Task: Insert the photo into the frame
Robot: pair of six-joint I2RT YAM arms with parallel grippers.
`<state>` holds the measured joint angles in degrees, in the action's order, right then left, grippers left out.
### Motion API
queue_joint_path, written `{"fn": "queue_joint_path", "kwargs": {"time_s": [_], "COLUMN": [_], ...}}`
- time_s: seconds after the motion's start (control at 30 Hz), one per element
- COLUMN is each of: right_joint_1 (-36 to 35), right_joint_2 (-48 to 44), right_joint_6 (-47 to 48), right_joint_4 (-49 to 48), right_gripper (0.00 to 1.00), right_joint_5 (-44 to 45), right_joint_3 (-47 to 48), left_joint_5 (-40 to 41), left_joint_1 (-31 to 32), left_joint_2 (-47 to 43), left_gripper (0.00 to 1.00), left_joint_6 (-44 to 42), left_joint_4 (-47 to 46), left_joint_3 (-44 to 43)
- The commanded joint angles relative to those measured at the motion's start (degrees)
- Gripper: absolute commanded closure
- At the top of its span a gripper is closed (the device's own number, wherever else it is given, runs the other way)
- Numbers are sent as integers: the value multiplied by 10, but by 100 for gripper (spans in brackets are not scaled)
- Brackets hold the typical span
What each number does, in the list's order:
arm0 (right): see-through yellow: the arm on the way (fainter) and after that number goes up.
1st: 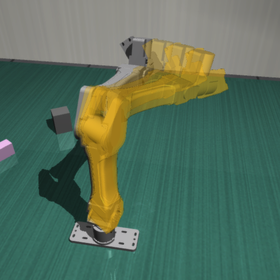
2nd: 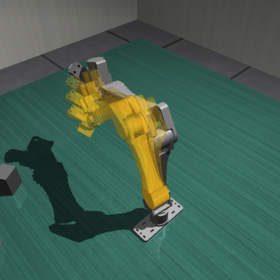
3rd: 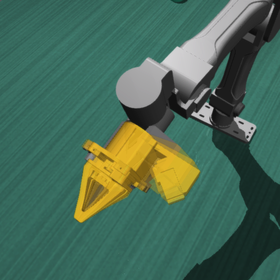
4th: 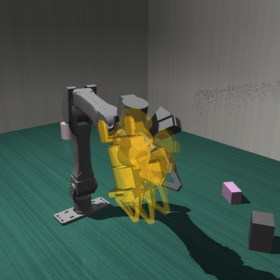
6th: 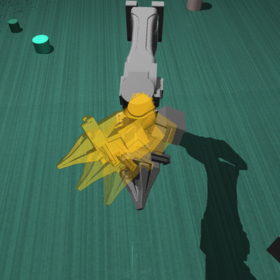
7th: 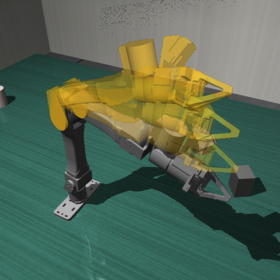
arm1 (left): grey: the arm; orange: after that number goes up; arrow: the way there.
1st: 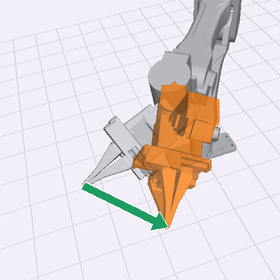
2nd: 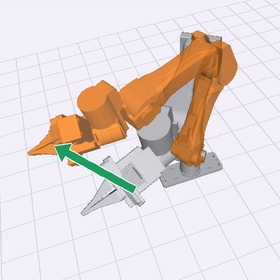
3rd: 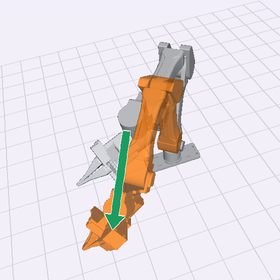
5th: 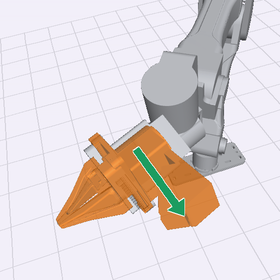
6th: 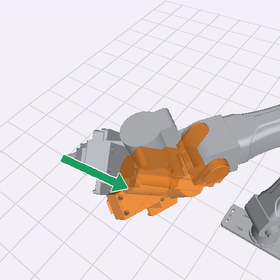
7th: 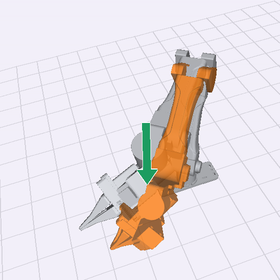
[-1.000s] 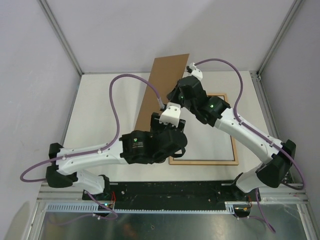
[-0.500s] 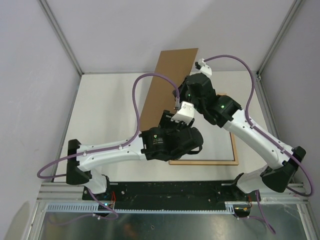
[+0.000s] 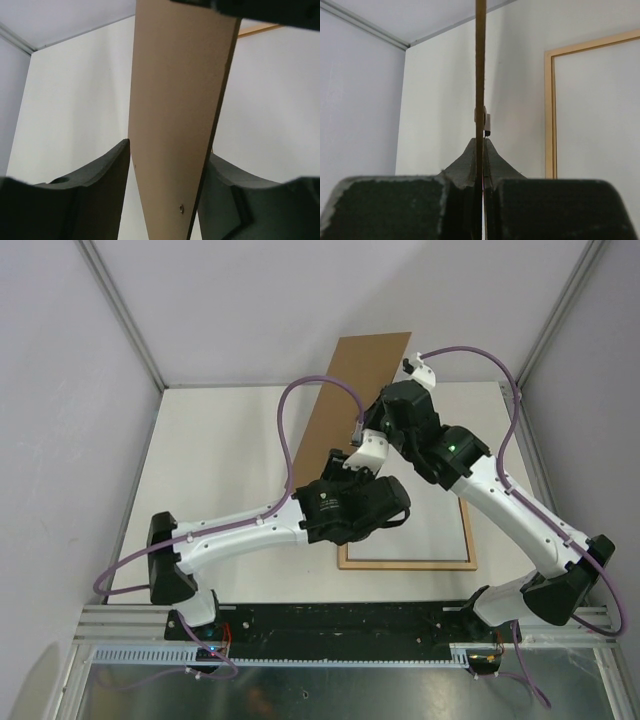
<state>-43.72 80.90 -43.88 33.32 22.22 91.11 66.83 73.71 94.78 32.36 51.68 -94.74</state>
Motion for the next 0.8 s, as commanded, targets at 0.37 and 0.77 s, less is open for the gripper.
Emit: {"fn": "queue_joint_path", "kwargs": {"time_s": [0.37, 0.77], "right_joint_1": [9, 14], "right_joint_2": [-18, -57], "right_joint_6": [-17, 15], "right_joint_4": [-60, -80], "right_gripper": [100, 33], "right_joint_5": [-5, -18], "right_joint_3": [31, 19], "left_joint_5": [-1, 1], "left_joint_1": [-16, -63], "left_joint_2": [34, -3], "left_gripper": [86, 100], "left_joint_6": [-27, -47], "left_joint_4": [13, 11], "left_joint_3": [-11, -15]}}
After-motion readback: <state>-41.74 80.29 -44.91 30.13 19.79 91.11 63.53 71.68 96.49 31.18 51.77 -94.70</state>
